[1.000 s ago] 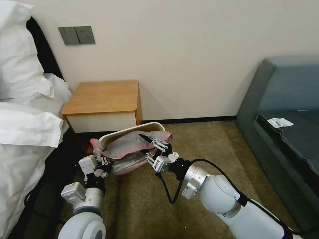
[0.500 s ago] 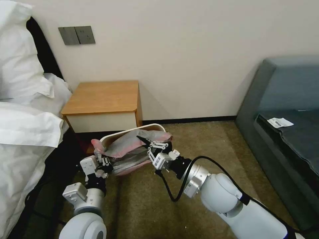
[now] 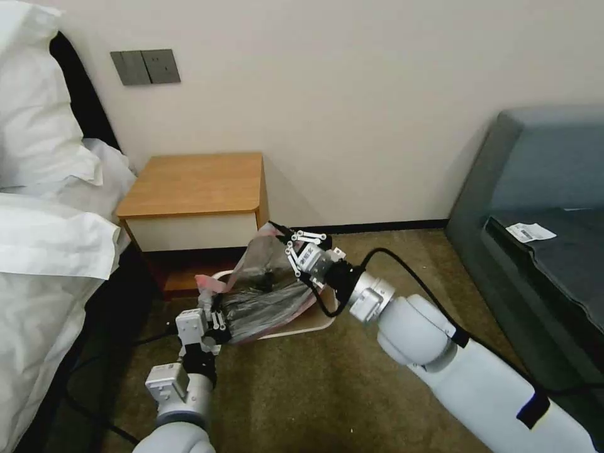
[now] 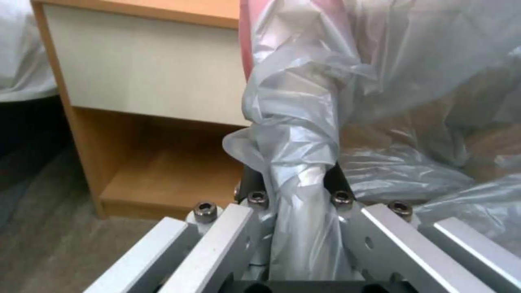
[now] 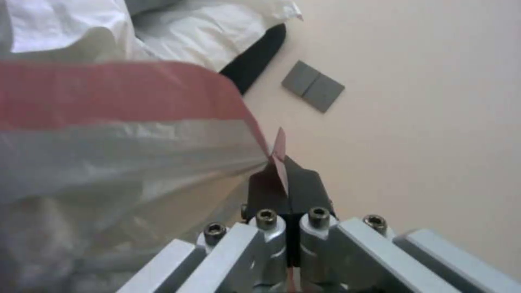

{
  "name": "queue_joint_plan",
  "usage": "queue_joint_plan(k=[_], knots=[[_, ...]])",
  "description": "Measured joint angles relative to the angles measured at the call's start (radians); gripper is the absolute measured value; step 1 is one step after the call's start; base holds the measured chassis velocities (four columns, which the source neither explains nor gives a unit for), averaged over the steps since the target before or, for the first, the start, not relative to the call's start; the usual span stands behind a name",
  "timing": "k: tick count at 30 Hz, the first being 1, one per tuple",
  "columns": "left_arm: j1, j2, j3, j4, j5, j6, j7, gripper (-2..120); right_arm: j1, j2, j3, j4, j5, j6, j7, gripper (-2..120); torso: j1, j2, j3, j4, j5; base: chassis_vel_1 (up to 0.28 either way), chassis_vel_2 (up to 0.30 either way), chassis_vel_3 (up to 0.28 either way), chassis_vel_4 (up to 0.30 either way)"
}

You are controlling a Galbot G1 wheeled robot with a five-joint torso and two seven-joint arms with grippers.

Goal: Pick up the garbage bag from the table and place it over the trash can.

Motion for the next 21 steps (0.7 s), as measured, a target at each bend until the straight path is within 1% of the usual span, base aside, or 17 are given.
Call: queue_joint_plan(k=[6,12,15,21], knots=[[0.033,0.006,0.019,-0.034,0.018,-0.020,-0.001,5,0.064,0.022,-0.013,-0.066,0.023,-0.020,0.010,0,0.000,0.000,0.000,0.0002,-0.0001,0.000,0.000,0.000,0.000],[0.039,0.009,0.017,-0.043,0.020,-0.028,-0.004,5,0.092,0.025,-0.014,-0.102,0.031,-0.053,0.011,0,0.000,0.000,0.000,0.0002,0.0000,0.000,0.000,0.000,0.000],[0.041,0.012,0.004,-0.054,0.020,-0.037,-0.005,5,0.095,0.001,-0.008,-0.098,0.035,-0.095,-0.011,0,0.000,0.000,0.000,0.0001,0.0000,0.000,0.000,0.000,0.000],[0.032,0.008,-0.030,-0.072,0.011,-0.052,-0.008,5,0.083,-0.042,0.027,-0.070,0.060,-0.137,-0.052,0,0.000,0.000,0.000,0.0001,0.0000,0.000,0.000,0.000,0.000]])
